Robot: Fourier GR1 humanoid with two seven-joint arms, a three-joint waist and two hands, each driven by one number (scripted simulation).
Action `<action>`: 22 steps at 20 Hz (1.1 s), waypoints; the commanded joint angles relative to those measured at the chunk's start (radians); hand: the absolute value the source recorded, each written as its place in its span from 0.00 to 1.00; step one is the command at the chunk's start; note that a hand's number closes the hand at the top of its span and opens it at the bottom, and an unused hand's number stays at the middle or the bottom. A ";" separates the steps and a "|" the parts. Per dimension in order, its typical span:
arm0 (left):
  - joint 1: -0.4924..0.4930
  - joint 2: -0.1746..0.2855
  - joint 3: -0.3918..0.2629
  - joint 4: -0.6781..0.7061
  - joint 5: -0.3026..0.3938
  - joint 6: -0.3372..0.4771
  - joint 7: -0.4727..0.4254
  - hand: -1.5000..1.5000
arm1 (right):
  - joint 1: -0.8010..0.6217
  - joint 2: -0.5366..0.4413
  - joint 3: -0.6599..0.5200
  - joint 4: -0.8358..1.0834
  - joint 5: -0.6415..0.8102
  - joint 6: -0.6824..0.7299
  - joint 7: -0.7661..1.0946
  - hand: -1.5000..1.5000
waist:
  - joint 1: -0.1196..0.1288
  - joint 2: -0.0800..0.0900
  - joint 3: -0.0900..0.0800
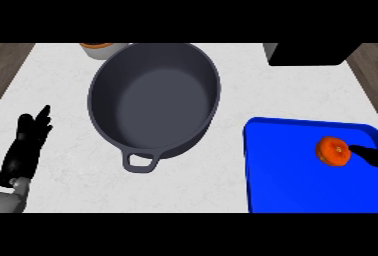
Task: Pick the squash from the tray and place it in the pot
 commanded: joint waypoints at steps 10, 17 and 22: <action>-0.044 -0.013 -0.003 -0.035 -0.025 -0.030 0.069 0.50 | -0.121 -0.171 0.051 -0.162 -0.297 0.528 0.500 0.00 | 0.029 0.003 0.005; 0.018 -0.055 0.034 -0.037 -0.044 -0.053 0.014 0.50 | -0.145 -0.121 0.076 -0.139 -0.226 0.531 0.632 0.00 | 0.023 0.003 0.004; 0.015 -0.055 0.069 -0.084 -0.083 -0.057 0.090 0.50 | -0.125 -0.068 0.042 -0.059 -0.186 0.577 0.541 0.00 | 0.023 0.002 0.005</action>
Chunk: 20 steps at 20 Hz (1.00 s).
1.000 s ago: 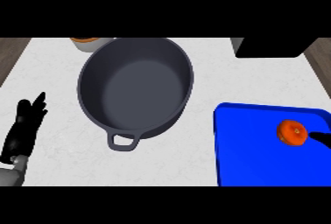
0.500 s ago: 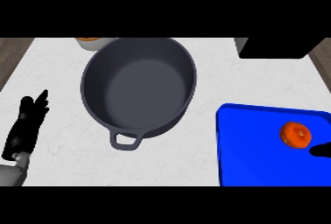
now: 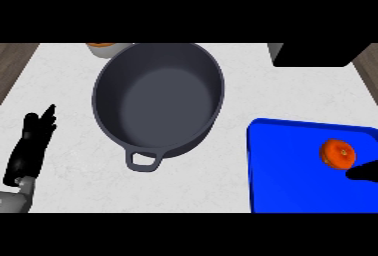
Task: Pick the squash from the tray and place it in the pot
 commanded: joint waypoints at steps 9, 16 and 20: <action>0.037 -0.044 0.079 -0.038 -0.057 -0.082 0.005 0.50 | -0.064 0.173 -0.018 0.246 0.161 0.057 -0.100 0.00 | 0.005 0.001 0.001; 0.001 -0.109 0.096 -0.046 -0.149 -0.066 0.063 0.50 | -0.050 0.225 -0.046 0.252 0.268 0.094 -0.126 0.00 | -0.002 0.000 0.000; -0.013 -0.110 0.150 0.006 -0.132 -0.122 0.006 0.50 | -0.133 0.244 -0.083 0.375 0.273 0.148 -0.112 0.00 | 0.000 0.001 0.000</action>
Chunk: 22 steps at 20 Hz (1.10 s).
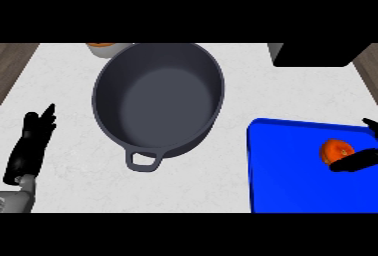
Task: Pick the squash from the tray and place it in the pot
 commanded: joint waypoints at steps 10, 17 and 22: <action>0.057 -0.051 0.074 -0.094 -0.057 -0.084 0.042 0.50 | -0.038 0.129 -0.059 0.172 0.111 0.048 -0.105 0.00 | 0.001 -0.001 0.000; 0.031 -0.081 0.118 0.006 -0.070 -0.109 -0.040 0.50 | -0.022 0.170 -0.101 0.262 0.148 0.007 -0.206 0.00 | 0.001 0.000 0.000; -0.019 -0.071 0.144 -0.030 -0.097 -0.149 0.033 0.50 | -0.034 0.205 -0.111 0.260 0.179 0.017 -0.173 0.00 | -0.001 -0.001 0.000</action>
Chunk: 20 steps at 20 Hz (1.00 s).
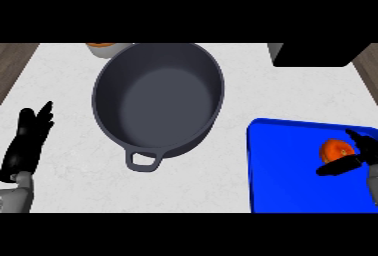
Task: Pick the squash from the tray and place it in the pot
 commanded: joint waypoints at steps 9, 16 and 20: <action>-0.033 -0.038 0.038 0.049 -0.045 -0.021 -0.022 0.50 | -0.053 0.018 0.007 0.097 0.145 -0.078 -0.149 1.00 | 0.001 0.002 0.000; 0.041 -0.105 -0.006 -0.061 -0.111 0.025 0.010 0.50 | -0.018 -0.022 -0.004 0.035 0.215 -0.114 -0.190 1.00 | 0.000 0.000 0.000; 0.006 -0.056 0.033 -0.014 -0.050 -0.033 -0.007 0.50 | -0.084 -0.029 0.240 -0.084 0.325 -0.021 -0.350 1.00 | 0.024 0.001 -0.001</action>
